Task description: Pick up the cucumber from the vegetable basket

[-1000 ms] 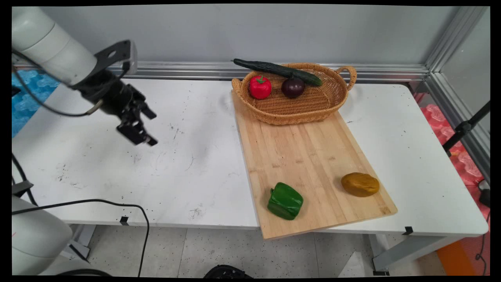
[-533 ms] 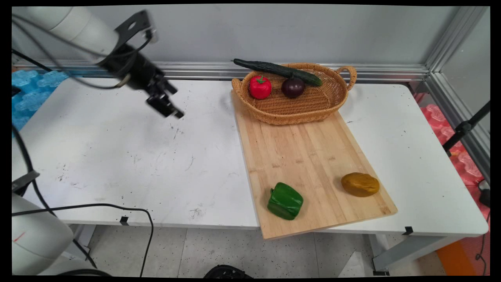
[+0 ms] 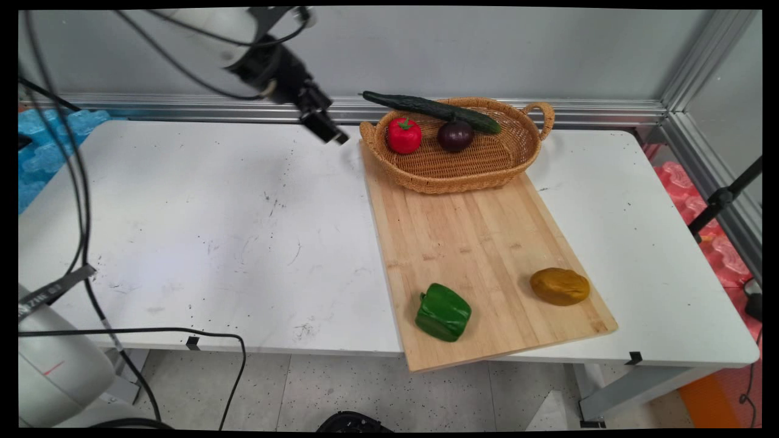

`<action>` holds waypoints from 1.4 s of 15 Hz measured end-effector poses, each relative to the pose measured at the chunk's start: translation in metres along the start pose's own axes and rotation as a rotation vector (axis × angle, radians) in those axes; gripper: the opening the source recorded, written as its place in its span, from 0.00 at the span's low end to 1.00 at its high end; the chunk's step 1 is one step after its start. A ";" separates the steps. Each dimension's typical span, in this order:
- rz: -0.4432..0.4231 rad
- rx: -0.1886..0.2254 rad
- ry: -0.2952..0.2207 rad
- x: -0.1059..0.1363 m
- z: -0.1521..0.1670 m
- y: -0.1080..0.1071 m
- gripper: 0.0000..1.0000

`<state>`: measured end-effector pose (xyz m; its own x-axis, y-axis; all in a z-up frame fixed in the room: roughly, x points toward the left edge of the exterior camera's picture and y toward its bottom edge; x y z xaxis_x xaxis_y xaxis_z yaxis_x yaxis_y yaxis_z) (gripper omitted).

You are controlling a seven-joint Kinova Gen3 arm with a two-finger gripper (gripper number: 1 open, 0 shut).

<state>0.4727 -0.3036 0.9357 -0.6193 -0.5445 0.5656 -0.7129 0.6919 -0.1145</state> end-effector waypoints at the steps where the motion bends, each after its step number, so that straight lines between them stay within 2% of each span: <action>1: 0.005 0.010 0.009 0.009 0.007 -0.001 1.00; 8: 0.066 0.063 0.041 0.056 0.053 -0.005 1.00; 13: 0.145 0.107 0.042 0.085 0.103 -0.011 1.00; 21: 0.329 0.179 0.017 0.120 0.183 -0.030 1.00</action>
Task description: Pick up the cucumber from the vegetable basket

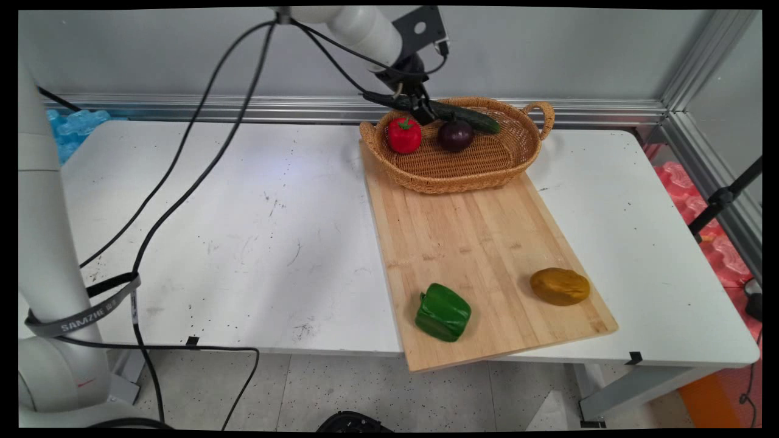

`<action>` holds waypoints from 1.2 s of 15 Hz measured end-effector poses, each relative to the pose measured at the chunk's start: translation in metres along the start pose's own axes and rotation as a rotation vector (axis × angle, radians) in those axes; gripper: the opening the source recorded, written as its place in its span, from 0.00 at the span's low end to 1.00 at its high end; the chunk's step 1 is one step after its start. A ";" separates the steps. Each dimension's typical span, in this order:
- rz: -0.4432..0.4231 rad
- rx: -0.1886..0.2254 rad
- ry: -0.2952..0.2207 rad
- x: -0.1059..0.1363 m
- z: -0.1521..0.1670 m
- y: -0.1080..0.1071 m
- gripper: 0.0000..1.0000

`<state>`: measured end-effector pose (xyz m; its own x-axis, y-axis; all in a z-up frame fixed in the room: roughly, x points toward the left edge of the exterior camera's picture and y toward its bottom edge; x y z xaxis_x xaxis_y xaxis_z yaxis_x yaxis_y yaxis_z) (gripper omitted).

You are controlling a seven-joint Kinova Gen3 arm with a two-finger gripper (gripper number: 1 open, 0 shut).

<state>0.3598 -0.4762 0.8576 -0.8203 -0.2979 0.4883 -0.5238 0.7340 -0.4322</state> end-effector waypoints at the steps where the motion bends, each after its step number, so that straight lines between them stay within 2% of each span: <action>1: 0.027 0.004 -0.003 0.003 0.010 -0.001 1.00; 10: 0.220 0.017 -0.031 0.013 0.070 -0.009 1.00; 18: 0.323 0.009 -0.034 0.014 0.090 -0.010 1.00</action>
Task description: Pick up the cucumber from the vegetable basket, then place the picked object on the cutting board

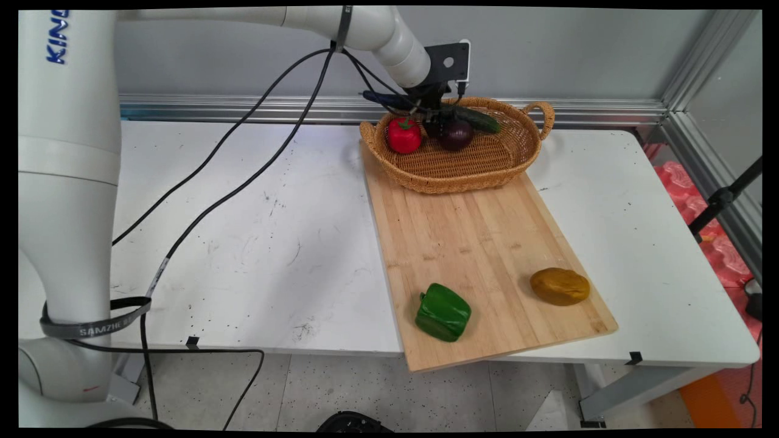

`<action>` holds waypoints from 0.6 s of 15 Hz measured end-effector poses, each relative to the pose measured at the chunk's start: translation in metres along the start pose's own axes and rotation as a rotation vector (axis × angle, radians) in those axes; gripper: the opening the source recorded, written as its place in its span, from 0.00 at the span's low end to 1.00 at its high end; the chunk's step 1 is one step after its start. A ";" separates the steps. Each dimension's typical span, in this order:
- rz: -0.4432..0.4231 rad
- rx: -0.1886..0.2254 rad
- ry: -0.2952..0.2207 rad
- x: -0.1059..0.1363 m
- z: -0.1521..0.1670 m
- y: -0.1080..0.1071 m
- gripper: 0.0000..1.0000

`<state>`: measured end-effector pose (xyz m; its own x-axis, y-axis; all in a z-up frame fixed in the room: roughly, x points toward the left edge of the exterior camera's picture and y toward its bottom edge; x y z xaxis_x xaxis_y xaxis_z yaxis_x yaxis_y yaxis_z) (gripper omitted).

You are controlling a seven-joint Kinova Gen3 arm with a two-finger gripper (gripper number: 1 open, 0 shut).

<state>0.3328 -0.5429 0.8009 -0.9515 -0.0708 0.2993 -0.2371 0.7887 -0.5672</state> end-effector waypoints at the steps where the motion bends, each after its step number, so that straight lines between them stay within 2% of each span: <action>1: 0.013 -0.002 0.001 0.000 0.001 0.000 0.00; 9: 0.077 -0.023 0.004 -0.005 0.002 0.007 0.00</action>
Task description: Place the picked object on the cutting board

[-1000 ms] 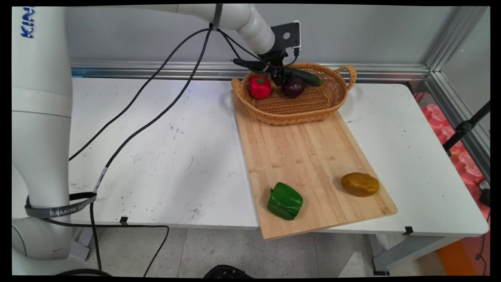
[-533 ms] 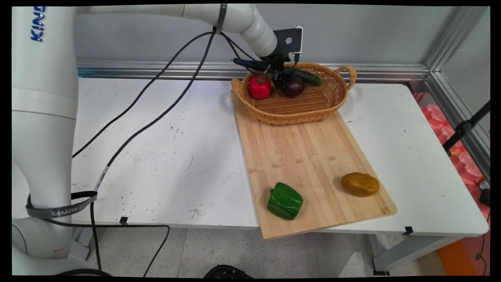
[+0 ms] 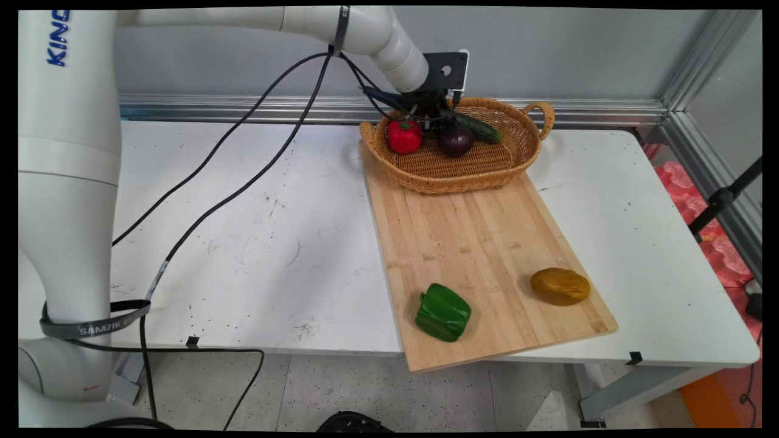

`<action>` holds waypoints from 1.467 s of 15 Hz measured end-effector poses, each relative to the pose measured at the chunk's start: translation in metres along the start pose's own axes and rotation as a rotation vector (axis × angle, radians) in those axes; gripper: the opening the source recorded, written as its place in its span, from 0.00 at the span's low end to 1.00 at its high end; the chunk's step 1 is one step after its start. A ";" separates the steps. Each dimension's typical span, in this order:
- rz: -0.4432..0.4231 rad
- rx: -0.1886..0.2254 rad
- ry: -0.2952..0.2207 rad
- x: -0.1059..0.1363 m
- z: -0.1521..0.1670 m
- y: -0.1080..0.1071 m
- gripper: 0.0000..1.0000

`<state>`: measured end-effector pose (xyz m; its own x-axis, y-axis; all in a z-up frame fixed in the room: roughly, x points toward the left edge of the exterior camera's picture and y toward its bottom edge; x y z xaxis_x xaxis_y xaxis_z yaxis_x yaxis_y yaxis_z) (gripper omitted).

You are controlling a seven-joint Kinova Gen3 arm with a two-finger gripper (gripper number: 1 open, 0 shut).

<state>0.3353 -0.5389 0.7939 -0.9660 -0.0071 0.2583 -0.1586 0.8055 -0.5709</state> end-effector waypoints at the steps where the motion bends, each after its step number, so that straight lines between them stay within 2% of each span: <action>1: 0.006 0.001 0.003 0.000 -0.001 0.000 0.00; 10: 0.022 0.027 0.037 0.006 -0.027 -0.012 0.00; 17: 0.000 0.046 0.063 0.009 -0.083 -0.020 0.00; 22: -0.039 0.031 0.086 0.016 -0.129 -0.015 0.00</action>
<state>0.3480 -0.4745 0.9068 -0.9382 0.0139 0.3457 -0.2030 0.7871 -0.5825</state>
